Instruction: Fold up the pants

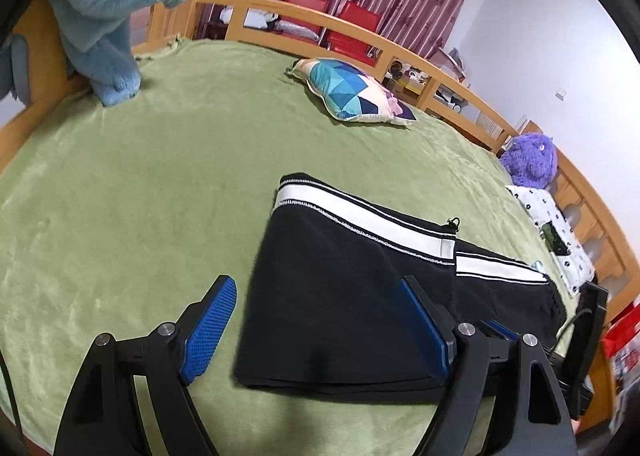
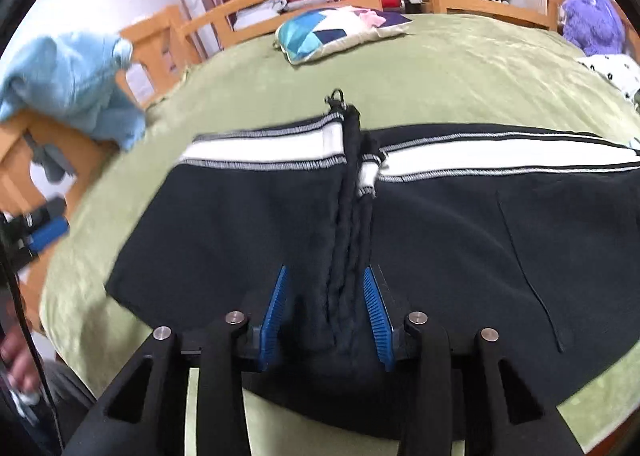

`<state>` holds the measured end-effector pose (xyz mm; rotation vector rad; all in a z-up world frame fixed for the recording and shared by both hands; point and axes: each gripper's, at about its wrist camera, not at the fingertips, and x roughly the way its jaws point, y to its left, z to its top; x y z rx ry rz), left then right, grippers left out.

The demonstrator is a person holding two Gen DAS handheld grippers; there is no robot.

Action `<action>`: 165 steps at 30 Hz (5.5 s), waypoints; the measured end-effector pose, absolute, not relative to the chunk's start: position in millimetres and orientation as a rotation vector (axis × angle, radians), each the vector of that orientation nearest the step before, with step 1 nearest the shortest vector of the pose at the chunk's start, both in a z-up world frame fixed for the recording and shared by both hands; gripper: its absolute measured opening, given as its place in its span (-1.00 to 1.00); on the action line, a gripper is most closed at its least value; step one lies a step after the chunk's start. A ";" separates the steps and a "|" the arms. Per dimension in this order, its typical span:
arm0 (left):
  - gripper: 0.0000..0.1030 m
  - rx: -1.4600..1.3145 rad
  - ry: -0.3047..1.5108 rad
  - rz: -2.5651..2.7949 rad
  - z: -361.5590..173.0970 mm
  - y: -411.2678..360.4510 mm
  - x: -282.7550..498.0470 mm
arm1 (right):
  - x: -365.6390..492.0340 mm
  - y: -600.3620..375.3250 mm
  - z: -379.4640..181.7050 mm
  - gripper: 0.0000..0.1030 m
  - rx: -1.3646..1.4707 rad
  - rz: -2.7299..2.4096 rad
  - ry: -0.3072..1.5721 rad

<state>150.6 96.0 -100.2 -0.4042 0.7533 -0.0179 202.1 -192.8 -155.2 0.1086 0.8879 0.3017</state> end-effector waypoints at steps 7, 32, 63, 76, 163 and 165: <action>0.58 -0.466 0.773 -0.018 -106.8 106.2 151.3 | 227.1 -159.0 -181.2 -0.84 -0.025 0.256 0.969; 0.58 -0.499 0.817 -0.013 -117.7 117.6 157.9 | 243.5 -202.8 -179.2 -0.73 0.260 0.281 0.897; 0.64 -0.261 1.042 -0.014 -182.5 29.8 180.7 | 151.6 -310.9 -163.7 0.16 0.176 0.178 0.815; 0.30 -0.347 0.960 -0.015 -176.0 55.3 209.8 | 150.8 -478.2 -159.5 0.18 0.344 -0.141 0.856; -0.55 0.058 0.686 0.032 -45.6 26.1 94.4 | 151.3 -288.4 -99.4 0.15 0.335 0.179 0.755; -0.55 0.052 0.703 -0.077 -45.1 -7.6 103.5 | 147.6 -306.4 -101.4 0.15 0.383 0.161 0.754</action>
